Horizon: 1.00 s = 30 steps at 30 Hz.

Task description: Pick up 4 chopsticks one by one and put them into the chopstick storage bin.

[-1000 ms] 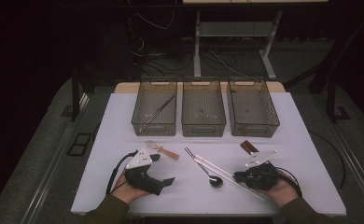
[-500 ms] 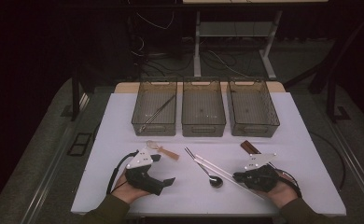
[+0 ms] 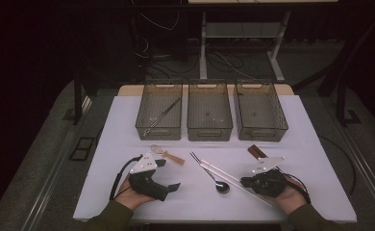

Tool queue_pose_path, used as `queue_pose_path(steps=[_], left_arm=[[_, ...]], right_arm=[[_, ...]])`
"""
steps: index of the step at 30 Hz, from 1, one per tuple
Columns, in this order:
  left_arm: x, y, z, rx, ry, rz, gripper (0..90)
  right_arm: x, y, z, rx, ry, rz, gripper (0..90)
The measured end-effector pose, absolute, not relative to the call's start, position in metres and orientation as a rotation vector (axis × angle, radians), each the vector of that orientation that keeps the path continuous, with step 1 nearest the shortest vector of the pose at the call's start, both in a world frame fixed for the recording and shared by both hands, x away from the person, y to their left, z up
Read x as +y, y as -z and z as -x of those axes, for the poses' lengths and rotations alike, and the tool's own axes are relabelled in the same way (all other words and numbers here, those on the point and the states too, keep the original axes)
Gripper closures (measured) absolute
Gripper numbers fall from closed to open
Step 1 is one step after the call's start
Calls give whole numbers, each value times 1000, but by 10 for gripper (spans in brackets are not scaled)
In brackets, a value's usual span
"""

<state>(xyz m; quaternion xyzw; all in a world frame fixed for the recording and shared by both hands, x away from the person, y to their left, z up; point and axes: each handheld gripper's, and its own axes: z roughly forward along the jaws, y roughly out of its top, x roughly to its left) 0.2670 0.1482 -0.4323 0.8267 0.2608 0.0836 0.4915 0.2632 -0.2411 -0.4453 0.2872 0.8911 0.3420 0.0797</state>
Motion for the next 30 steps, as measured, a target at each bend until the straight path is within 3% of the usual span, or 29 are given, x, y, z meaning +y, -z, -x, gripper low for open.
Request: queue_pose_path(steps=[30], left_arm=[[148,431,-266,626,-205,-2000,24]], right_arm=[[-268,399,-266,2548,-1301,-955,858]])
